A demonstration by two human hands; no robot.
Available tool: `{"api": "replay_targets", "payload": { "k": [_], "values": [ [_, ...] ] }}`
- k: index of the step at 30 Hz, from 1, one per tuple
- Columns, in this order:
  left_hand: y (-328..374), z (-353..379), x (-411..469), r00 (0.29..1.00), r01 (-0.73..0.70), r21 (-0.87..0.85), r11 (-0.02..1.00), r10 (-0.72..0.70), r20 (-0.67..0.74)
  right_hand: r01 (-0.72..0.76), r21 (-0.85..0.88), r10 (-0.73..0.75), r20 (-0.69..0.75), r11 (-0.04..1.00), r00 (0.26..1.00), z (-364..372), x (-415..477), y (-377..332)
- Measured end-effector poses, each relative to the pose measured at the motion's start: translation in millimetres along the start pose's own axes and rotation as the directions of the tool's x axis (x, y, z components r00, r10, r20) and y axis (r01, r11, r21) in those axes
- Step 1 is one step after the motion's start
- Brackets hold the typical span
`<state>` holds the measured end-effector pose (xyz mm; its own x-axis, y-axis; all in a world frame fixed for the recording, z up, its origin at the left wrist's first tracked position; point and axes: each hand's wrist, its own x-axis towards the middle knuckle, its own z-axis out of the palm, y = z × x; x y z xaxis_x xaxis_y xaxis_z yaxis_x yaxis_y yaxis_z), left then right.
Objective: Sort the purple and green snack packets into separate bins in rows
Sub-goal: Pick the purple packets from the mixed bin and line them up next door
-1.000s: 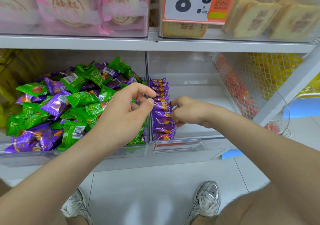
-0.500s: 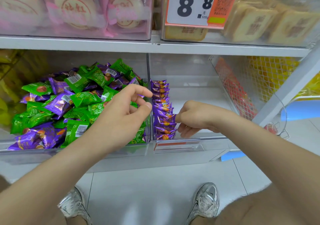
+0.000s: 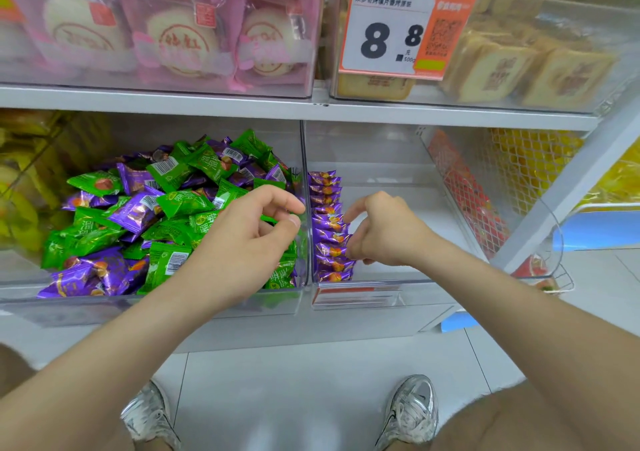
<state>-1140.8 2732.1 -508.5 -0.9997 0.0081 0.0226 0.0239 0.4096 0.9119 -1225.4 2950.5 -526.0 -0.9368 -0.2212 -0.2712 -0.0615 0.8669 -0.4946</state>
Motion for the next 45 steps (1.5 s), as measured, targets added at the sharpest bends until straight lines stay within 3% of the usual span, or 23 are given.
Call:
{"api": "replay_targets", "payload": {
  "k": [4,8,11,14,16,18,22,24,26,29,31,33,35,39,42,45],
  "values": [
    [1,1,3,1.000,-0.002,0.021,1.000,0.002,-0.009,0.122,-0.133,-0.125,-0.016,0.984,0.992,-3,-3,-2],
    [1,3,5,1.000,-0.014,0.021,1.000,0.014,-0.023,0.095,-0.073,-0.093,0.032,0.993,0.995,-6,-3,-3],
    [3,3,5,0.999,-0.012,0.022,1.000,0.013,-0.039,0.027,-0.037,-0.030,-0.071,0.999,0.997,-8,1,-1],
    [3,4,6,0.999,-0.011,0.020,1.000,0.012,-0.045,-0.157,0.156,0.147,0.076,0.975,0.986,-4,6,4],
    [4,5,6,0.999,-0.007,0.027,1.000,0.008,-0.045,-0.179,0.242,0.130,0.205,0.954,0.970,1,7,2],
    [5,5,5,0.999,0.002,0.023,1.000,-0.001,-0.037,-0.145,0.233,0.095,0.215,0.962,0.972,4,5,-1],
    [6,3,5,0.999,-0.003,0.058,0.998,0.005,-0.037,-0.121,0.048,0.115,0.119,0.991,0.986,0,5,-2],
    [7,-1,4,0.998,-0.023,0.123,0.992,0.029,-0.049,-0.087,-0.133,0.083,-0.035,0.987,0.996,-6,2,-4],
    [5,-11,3,0.997,-0.060,0.265,0.962,0.073,-0.041,0.007,-0.142,-0.036,-0.203,0.990,0.978,-10,-8,-14],
    [-5,-36,3,0.984,-0.118,0.605,0.788,0.177,-0.038,0.241,-0.025,-0.229,-0.425,0.970,0.876,-11,-32,-44],
    [-8,-53,4,0.979,-0.071,0.730,0.680,0.188,-0.079,0.411,0.008,-0.361,-0.459,0.912,0.811,-5,-49,-69],
    [-10,-69,4,0.972,0.030,0.793,0.609,0.167,-0.165,0.519,-0.070,-0.499,-0.406,0.852,0.765,9,-53,-88],
    [-11,-82,4,0.972,0.170,0.807,0.565,0.038,-0.232,0.552,-0.194,-0.585,-0.297,0.811,0.754,24,-44,-104],
    [-21,-106,3,0.950,0.289,0.809,0.512,-0.261,-0.174,0.458,-0.376,-0.550,-0.185,0.805,0.815,41,-16,-139],
    [-29,-116,5,0.954,0.278,0.794,0.541,-0.253,-0.162,0.409,-0.271,-0.466,-0.201,0.872,0.861,45,15,-157],
    [-28,-123,10,0.952,0.305,0.748,0.590,-0.185,-0.242,0.392,-0.141,-0.410,-0.140,0.909,0.901,43,51,-168]
  ]
}}
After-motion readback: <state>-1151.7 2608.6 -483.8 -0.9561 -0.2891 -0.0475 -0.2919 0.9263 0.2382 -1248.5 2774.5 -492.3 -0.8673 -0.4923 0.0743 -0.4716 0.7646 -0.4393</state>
